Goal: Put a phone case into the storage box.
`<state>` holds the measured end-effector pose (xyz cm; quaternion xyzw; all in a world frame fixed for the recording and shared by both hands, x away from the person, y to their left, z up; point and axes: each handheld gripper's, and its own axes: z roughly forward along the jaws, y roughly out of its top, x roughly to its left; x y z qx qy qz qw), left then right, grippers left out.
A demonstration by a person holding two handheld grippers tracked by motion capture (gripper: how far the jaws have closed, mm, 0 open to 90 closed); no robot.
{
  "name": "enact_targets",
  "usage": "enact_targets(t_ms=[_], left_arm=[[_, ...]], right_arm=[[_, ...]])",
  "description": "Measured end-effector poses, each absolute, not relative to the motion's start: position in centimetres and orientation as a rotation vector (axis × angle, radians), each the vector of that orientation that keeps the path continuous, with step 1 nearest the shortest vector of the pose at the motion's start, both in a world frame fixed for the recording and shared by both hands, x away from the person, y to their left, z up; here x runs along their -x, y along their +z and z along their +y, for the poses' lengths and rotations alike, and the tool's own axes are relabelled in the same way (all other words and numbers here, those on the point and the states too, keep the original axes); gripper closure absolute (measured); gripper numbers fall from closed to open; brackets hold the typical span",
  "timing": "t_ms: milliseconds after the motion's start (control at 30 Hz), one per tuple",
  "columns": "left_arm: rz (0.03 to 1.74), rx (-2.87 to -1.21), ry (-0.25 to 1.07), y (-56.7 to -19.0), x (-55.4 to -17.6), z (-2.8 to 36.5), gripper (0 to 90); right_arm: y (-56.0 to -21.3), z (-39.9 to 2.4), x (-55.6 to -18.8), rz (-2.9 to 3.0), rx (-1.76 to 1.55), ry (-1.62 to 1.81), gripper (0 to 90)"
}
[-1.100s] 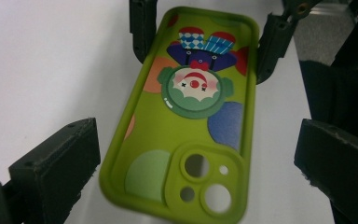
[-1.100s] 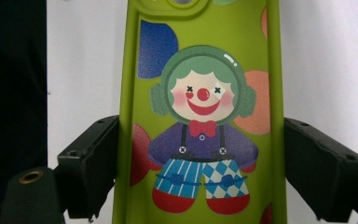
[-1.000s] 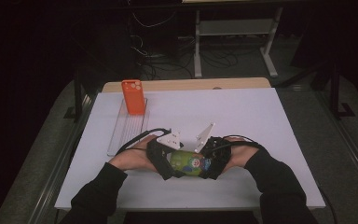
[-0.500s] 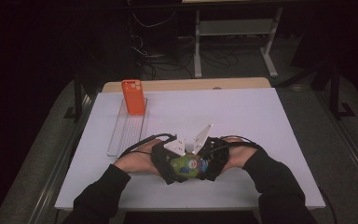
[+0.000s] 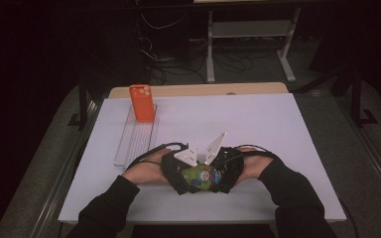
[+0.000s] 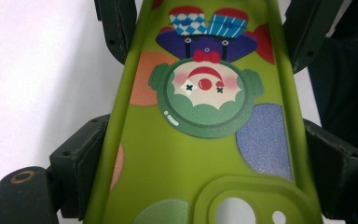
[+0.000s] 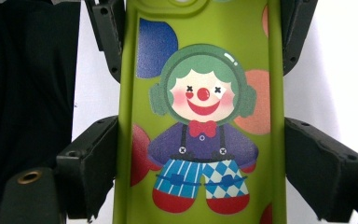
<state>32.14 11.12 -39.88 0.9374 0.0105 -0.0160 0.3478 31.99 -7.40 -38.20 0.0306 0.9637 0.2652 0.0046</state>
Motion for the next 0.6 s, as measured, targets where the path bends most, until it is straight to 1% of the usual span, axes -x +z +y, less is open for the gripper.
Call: enact_targets(t_ms=[67, 167, 233, 267, 433, 600], left_arm=[[0.035, -2.416, -0.058, -39.7, -32.1, 11.2, 13.7], [0.046, -2.421, -0.032, -39.6, -32.0, 11.4, 13.8], [0.069, -2.421, -0.043, -39.6, -32.0, 11.7, 13.9], [0.048, -2.425, -0.024, -39.6, -32.1, 11.8, 13.9], [0.112, -2.420, 0.008, -39.8, -32.2, 12.1, 13.9], [0.217, -2.391, 0.066, -40.0, -32.4, 12.1, 14.1]], right_arm=[[-38.1, -7.5, -32.0, 3.028, -0.104, 0.853, 14.0], [-38.1, -7.9, -32.1, 3.039, -0.127, 0.861, 10.2], [-38.1, -8.3, -32.3, 3.032, -0.166, 0.868, 7.4], [-38.1, -8.6, -32.4, 3.026, -0.185, 0.881, 6.8], [-37.7, -10.1, -32.9, 2.987, -0.326, 0.959, 5.6], [-36.7, -12.4, -33.4, 2.869, -0.452, 1.063, 5.2]])
